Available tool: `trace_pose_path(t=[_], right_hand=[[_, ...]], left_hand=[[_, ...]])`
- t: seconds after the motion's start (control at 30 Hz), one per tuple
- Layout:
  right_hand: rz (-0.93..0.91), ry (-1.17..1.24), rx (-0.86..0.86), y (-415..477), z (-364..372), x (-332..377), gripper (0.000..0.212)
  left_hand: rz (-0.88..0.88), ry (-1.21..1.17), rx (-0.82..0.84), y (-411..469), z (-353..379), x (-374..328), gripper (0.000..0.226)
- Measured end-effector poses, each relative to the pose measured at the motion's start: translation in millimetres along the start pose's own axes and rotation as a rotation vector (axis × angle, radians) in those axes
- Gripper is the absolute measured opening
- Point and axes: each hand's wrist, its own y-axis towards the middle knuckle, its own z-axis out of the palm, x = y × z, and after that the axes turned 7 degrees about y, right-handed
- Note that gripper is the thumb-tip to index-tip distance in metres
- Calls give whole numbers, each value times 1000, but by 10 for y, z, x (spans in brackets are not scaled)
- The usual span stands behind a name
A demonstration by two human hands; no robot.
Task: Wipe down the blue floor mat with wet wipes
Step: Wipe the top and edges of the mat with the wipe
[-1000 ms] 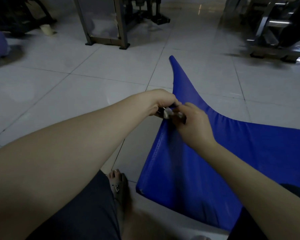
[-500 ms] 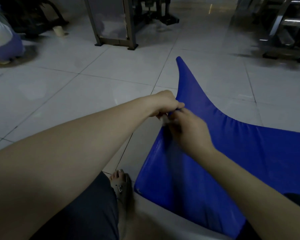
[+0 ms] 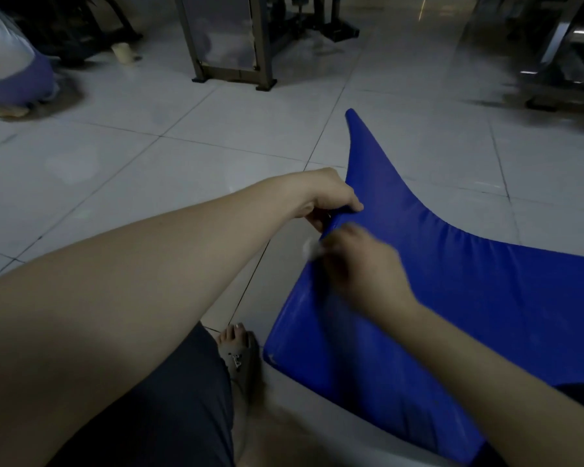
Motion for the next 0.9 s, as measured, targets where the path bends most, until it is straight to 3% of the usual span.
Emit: trace_pose_path(t=[0.07, 0.13, 0.2, 0.37, 0.5, 0.73, 0.9], right_hand=[[240, -50, -98, 142, -84, -254, 9], [294, -90, -124, 151, -37, -294, 11], [189, -45, -93, 55, 60, -110, 17], [-250, 209, 263, -410, 323, 490, 12], [-379, 145, 296, -408, 369, 385, 6], [-192, 357, 81, -204, 280, 152, 3], [157, 478, 156, 109, 466, -107, 19]], left_hand=[[-6, -4, 28, -2, 7, -5, 10], [0, -12, -1, 31, 19, 12, 9], [6, -41, -53, 78, 22, 39, 13], [-26, -186, -223, 259, -28, 148, 23], [11, -270, -332, 384, -136, 137, 21], [55, -346, -437, 478, -269, -26, 24], [-35, -276, -426, 841, -461, 336, 26]])
